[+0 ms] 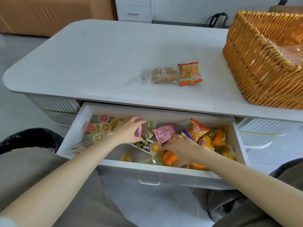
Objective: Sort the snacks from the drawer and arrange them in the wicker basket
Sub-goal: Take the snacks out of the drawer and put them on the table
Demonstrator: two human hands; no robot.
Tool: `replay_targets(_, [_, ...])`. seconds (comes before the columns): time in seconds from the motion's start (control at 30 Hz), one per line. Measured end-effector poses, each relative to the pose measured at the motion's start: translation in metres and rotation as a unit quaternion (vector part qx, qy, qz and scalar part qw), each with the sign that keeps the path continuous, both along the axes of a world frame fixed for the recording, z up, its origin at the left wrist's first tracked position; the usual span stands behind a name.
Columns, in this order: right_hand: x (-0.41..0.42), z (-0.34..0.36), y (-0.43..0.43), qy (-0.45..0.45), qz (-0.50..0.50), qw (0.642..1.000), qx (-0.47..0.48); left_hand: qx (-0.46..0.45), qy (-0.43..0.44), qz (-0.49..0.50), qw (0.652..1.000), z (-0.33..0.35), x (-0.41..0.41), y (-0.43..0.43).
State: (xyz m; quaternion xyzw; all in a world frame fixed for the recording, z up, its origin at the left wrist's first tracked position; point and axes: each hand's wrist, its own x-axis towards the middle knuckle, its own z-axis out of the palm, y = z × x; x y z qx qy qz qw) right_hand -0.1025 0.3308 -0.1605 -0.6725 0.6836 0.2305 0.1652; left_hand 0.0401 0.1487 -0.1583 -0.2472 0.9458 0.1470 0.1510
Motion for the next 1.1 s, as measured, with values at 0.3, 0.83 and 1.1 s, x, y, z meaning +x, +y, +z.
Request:
replay_targets(0.3, [-0.018, 0.014, -0.008, -0.021, -0.044, 0.989, -0.139, -0.027, -0.004, 0.027, 0.999, -0.032, -0.003, -0.007])
replay_targets(0.83, [0.012, -0.023, -0.025, -0.148, -0.052, 0.982, -0.109, -0.056, -0.069, -0.081, 0.993, -0.029, -0.013, -0.006])
replay_targets(1.1, [0.007, -0.026, -0.023, -0.142, -0.093, 0.976, -0.137, -0.062, -0.078, -0.133, 0.986, -0.033, -0.012, -0.006])
